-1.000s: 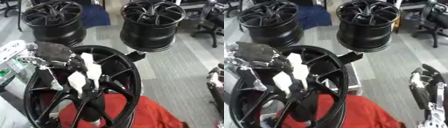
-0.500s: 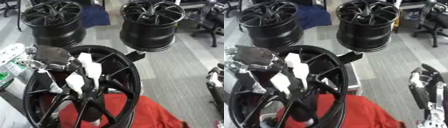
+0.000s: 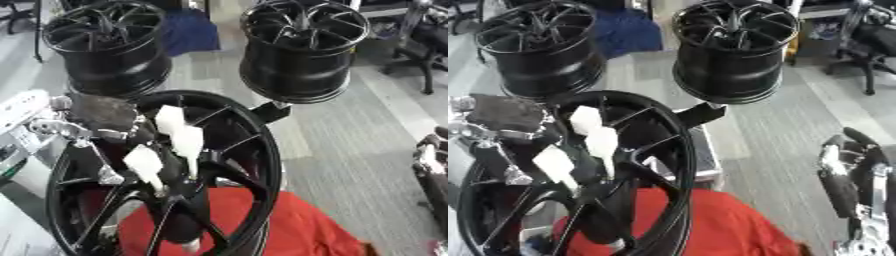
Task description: Pull the pin out of the wheel hub.
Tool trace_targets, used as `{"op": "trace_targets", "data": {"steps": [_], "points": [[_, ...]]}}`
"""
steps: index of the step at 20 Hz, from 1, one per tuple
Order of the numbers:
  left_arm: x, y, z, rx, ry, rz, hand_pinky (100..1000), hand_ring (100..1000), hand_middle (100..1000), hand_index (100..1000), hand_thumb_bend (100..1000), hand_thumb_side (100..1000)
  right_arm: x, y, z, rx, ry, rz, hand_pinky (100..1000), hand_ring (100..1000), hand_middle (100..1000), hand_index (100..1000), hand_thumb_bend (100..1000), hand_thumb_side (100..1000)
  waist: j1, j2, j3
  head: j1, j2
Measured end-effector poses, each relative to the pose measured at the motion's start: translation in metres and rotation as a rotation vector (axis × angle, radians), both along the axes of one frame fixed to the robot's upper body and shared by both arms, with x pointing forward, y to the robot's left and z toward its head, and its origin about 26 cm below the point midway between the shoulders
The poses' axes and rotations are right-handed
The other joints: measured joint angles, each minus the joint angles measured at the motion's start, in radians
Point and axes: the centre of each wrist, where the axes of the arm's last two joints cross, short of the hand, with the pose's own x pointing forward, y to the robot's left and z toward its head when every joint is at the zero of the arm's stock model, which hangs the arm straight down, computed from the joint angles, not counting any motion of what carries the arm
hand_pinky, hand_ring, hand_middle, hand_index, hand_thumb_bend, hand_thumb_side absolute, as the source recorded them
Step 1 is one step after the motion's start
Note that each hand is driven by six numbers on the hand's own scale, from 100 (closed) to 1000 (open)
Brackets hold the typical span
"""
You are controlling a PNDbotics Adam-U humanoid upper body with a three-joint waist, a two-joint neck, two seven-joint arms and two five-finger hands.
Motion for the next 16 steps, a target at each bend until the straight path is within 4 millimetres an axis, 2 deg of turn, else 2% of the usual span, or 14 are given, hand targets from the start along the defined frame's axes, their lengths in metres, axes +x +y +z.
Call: {"op": "trace_targets", "data": {"steps": [3, 8, 10, 13, 16], "points": [[0.006, 0.003, 0.008, -0.082, 0.047, 0.029, 479, 427, 403, 574, 100, 280, 0.000, 0.000, 0.000, 0.000, 0.001, -0.001, 521, 587, 596, 798, 100, 490, -0.003, 0.000, 0.003, -0.001, 0.000], [0.012, 0.001, 0.056, -0.264, 0.075, 0.028, 486, 429, 403, 579, 100, 272, -0.001, 0.000, -0.001, 0.002, 0.005, -0.003, 521, 587, 596, 798, 100, 491, -0.003, -0.002, 0.004, -0.001, 0.000], [0.011, 0.007, 0.072, -0.314, 0.076, 0.040, 491, 432, 406, 583, 100, 270, -0.001, -0.001, -0.001, 0.002, 0.005, -0.004, 521, 587, 596, 798, 100, 492, -0.002, -0.002, 0.005, -0.002, 0.000], [0.007, 0.034, 0.090, -0.359, 0.067, 0.105, 503, 442, 418, 593, 100, 270, -0.001, -0.001, -0.001, 0.001, 0.004, -0.009, 521, 587, 596, 797, 100, 493, 0.002, -0.002, 0.009, -0.009, 0.000], [-0.001, 0.082, 0.092, -0.365, 0.069, 0.245, 507, 444, 423, 599, 100, 271, -0.001, -0.002, -0.001, 0.001, 0.005, -0.016, 521, 587, 596, 797, 100, 494, 0.004, -0.002, 0.018, -0.017, 0.000]]}}
